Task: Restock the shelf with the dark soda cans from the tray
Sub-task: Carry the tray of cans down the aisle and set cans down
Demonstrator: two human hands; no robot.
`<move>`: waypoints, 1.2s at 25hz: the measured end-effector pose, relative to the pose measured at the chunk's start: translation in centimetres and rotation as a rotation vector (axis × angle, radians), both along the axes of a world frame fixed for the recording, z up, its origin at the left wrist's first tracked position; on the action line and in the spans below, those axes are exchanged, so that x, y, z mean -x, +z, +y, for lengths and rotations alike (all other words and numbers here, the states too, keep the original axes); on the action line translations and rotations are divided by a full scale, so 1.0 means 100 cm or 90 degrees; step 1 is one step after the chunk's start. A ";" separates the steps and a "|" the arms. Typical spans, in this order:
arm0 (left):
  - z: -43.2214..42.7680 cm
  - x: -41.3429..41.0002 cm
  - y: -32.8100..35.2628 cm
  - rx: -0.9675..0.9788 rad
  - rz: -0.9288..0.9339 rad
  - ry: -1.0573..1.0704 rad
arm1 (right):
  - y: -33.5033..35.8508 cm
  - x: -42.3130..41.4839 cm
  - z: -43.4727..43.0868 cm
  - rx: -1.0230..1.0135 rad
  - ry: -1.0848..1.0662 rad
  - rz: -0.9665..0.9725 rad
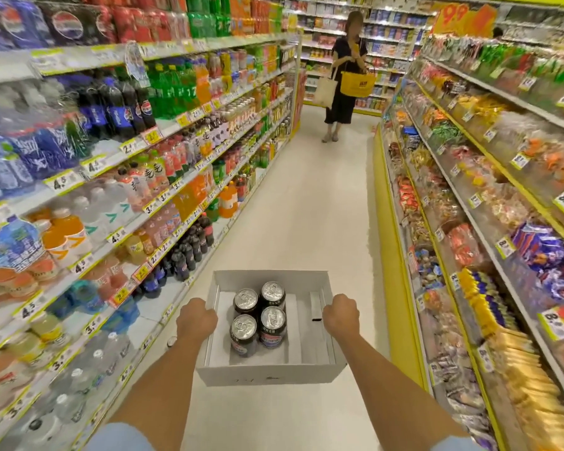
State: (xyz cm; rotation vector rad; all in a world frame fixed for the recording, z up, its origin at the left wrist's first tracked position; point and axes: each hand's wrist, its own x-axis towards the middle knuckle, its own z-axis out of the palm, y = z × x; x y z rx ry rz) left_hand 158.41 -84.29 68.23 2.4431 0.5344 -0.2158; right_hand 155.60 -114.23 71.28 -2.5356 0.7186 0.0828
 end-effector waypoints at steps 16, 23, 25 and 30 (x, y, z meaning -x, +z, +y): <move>0.016 -0.157 -0.040 0.074 0.050 0.284 | -0.030 -0.274 0.039 0.026 0.252 0.037; 0.043 -0.148 -0.067 0.089 0.044 0.441 | -0.068 -0.341 0.101 -0.002 0.404 0.078; 0.046 -0.138 -0.080 0.080 0.061 0.502 | -0.085 -0.353 0.122 -0.019 0.459 0.111; 0.044 -0.102 -0.112 0.111 0.103 0.669 | -0.129 -0.360 0.169 0.007 0.581 0.152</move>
